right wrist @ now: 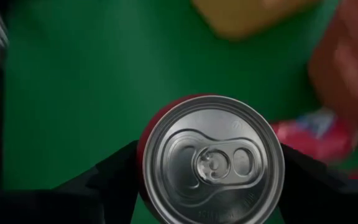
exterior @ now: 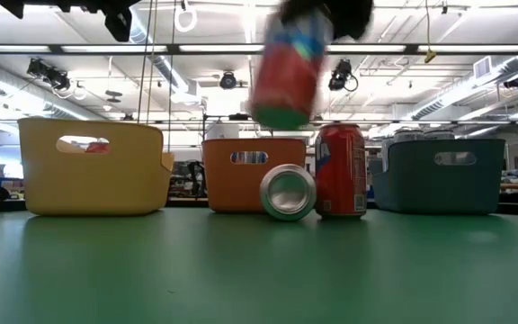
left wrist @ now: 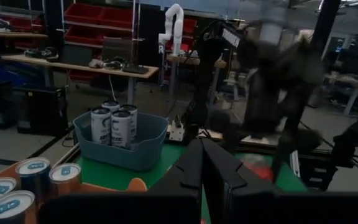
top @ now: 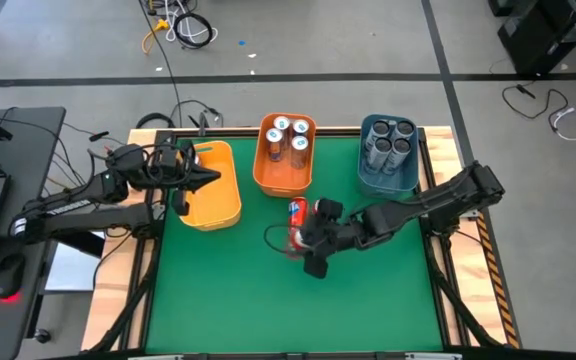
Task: Sort soda cans
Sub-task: Put the orange soda can into the yellow bin
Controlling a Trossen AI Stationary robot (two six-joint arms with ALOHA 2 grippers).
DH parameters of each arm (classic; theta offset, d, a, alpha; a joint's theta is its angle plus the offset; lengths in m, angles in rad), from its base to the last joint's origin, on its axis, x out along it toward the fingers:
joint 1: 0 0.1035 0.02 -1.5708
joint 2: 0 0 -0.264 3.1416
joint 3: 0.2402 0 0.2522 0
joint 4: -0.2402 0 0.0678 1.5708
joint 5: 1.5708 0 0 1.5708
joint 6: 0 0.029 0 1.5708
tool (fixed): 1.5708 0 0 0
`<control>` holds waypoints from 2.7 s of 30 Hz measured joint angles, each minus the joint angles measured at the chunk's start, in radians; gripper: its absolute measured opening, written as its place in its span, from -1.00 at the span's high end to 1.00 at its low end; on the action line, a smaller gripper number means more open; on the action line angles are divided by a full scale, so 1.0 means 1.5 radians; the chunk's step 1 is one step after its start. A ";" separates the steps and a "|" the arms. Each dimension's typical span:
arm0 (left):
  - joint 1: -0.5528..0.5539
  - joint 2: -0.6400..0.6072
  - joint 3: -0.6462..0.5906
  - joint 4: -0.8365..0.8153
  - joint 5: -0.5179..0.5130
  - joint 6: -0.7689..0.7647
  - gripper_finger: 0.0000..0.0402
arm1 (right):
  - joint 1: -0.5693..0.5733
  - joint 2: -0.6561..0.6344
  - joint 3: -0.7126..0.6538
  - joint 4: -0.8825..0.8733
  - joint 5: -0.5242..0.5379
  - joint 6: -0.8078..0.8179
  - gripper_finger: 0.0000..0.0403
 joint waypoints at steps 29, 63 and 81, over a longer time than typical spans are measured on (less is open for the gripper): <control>0.340 0.254 0.131 -0.355 -0.345 0.032 1.00 | -0.256 0.044 0.115 0.225 -0.110 -0.261 -0.44; 0.354 0.434 0.326 -0.798 -0.491 -0.088 1.00 | -0.249 0.043 0.104 0.159 -0.107 -0.269 -0.44; 0.315 0.298 0.417 -0.694 -0.382 0.047 1.00 | -0.255 0.284 0.325 0.248 -0.187 -0.325 -0.44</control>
